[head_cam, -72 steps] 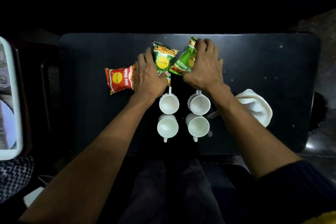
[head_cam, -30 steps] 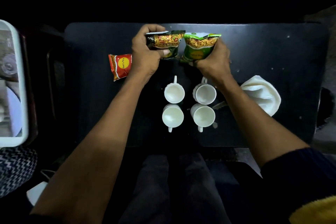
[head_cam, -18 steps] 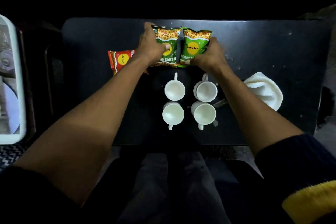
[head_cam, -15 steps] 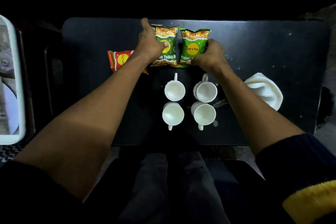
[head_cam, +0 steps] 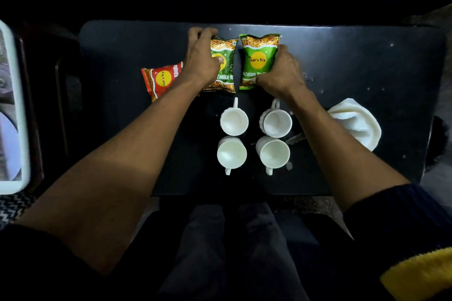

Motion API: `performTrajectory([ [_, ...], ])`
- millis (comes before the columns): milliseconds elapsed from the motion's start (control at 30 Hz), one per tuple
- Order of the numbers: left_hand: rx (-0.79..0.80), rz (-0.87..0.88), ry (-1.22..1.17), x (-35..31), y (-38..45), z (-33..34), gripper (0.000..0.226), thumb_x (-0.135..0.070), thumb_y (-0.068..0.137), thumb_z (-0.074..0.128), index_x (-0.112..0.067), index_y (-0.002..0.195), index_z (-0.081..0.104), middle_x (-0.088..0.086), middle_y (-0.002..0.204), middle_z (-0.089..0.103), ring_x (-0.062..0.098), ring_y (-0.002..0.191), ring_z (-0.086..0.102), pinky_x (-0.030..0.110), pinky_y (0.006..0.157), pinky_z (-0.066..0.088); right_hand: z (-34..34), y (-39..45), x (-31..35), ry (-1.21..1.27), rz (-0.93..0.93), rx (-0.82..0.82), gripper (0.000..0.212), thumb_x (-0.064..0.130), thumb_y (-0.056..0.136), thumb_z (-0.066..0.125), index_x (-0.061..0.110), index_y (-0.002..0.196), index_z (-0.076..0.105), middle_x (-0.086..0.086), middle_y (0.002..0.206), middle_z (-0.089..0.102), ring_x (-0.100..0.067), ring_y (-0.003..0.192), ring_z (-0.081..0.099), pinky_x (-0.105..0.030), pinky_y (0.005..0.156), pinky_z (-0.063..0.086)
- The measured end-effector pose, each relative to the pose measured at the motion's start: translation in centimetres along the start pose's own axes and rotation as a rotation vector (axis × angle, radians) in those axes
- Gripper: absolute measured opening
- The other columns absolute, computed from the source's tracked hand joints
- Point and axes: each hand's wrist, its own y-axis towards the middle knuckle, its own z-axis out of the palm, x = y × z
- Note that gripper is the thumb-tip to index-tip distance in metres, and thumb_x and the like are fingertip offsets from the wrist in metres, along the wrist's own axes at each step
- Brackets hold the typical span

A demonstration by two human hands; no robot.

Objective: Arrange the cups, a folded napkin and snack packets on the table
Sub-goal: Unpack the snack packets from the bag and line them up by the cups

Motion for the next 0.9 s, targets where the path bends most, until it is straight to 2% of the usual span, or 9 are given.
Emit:
performTrajectory([
  [133, -0.012, -0.003, -0.024, -0.3, -0.3, 0.0, 0.058, -0.006, 0.092, 0.068, -0.012, 0.145, 0.045, 0.011, 0.149, 0.033, 0.023, 0.137, 0.042, 0.028, 0.116, 0.038, -0.1, 0.0, 0.2, 0.004, 0.036, 0.02, 0.074, 0.022, 0.072, 0.084, 0.008, 0.132, 0.043, -0.01, 0.118, 0.06, -0.029, 0.108, 0.06, -0.047, 0.093, 0.056],
  [267, -0.052, 0.001, -0.061, -0.4, -0.5, 0.1, 0.057, -0.004, 0.092, 0.068, -0.01, 0.144, 0.045, 0.014, 0.147, 0.033, 0.022, 0.137, 0.041, 0.024, 0.115, 0.037, 0.0, -0.4, 0.1, -0.006, 0.05, 0.048, 0.076, 0.023, 0.071, 0.082, 0.008, 0.134, 0.043, -0.012, 0.122, 0.06, -0.031, 0.112, 0.06, -0.048, 0.096, 0.055],
  [467, -0.054, 0.016, -0.07, -0.3, -0.4, 0.3, 0.057, -0.004, 0.092, 0.067, -0.009, 0.144, 0.044, 0.015, 0.146, 0.033, 0.023, 0.135, 0.042, 0.026, 0.114, 0.04, -0.2, -1.0, 0.3, -0.017, 0.044, 0.051, 0.076, 0.022, 0.073, 0.079, 0.007, 0.137, 0.04, -0.012, 0.121, 0.059, -0.03, 0.111, 0.06, -0.048, 0.094, 0.056],
  [600, -0.047, 0.019, -0.052, -0.3, -0.2, 0.2, 0.065, -0.008, 0.091, 0.07, -0.009, 0.148, 0.039, 0.015, 0.148, 0.032, 0.023, 0.136, 0.041, 0.015, 0.109, 0.031, -0.3, -1.4, 0.3, -0.041, 0.024, 0.037, 0.078, 0.026, 0.074, 0.079, 0.006, 0.137, 0.038, -0.012, 0.119, 0.058, -0.028, 0.107, 0.06, -0.043, 0.09, 0.057],
  [700, -0.05, 0.011, -0.05, -0.5, -0.5, -0.1, 0.075, -0.01, 0.089, 0.071, -0.01, 0.153, 0.032, 0.014, 0.151, 0.029, 0.022, 0.139, 0.038, 0.011, 0.105, 0.027, -0.4, -1.8, 0.3, -0.037, 0.03, 0.044, 0.076, 0.03, 0.075, 0.078, 0.007, 0.135, 0.038, -0.012, 0.118, 0.057, -0.028, 0.105, 0.061, -0.045, 0.089, 0.057],
  [767, -0.083, 0.007, -0.068, -0.6, -0.8, -0.7, 0.078, -0.006, 0.087, 0.071, -0.01, 0.153, 0.032, 0.013, 0.151, 0.028, 0.021, 0.139, 0.037, 0.005, 0.102, 0.027, -0.5, -2.0, 0.2, -0.049, 0.034, 0.036, 0.076, 0.033, 0.075, 0.078, 0.008, 0.135, 0.038, -0.012, 0.119, 0.057, -0.029, 0.107, 0.06, -0.046, 0.091, 0.056],
  [833, -0.14, 0.015, -0.086, -0.5, -1.2, -1.6, 0.078, 0.001, 0.082, 0.069, -0.008, 0.152, 0.036, 0.012, 0.147, 0.032, 0.015, 0.131, 0.038, -0.009, 0.089, 0.027, -0.5, -2.4, 0.2, -0.058, 0.03, 0.015, 0.077, 0.034, 0.074, 0.078, 0.007, 0.134, 0.038, -0.012, 0.121, 0.056, -0.029, 0.108, 0.059, -0.044, 0.092, 0.055],
  [867, -0.163, 0.011, -0.09, -0.2, -1.6, -2.1, 0.078, 0.004, 0.08, 0.068, -0.009, 0.15, 0.038, 0.011, 0.145, 0.035, 0.011, 0.127, 0.038, -0.012, 0.084, 0.028, -0.5, -2.6, 0.1, -0.064, 0.023, -0.006, 0.078, 0.034, 0.073, 0.078, 0.007, 0.134, 0.038, -0.012, 0.122, 0.054, -0.029, 0.11, 0.058, -0.043, 0.093, 0.054],
  [900, -0.174, -0.008, -0.088, 0.1, -1.9, -2.6, 0.078, 0.004, 0.077, 0.067, -0.01, 0.149, 0.04, 0.009, 0.143, 0.037, 0.011, 0.125, 0.038, -0.01, 0.087, 0.032, -0.4, -2.9, 0.1, -0.079, 0.012, -0.036, 0.078, 0.034, 0.072, 0.077, 0.007, 0.135, 0.038, -0.012, 0.123, 0.053, -0.029, 0.112, 0.056, -0.043, 0.095, 0.053],
])
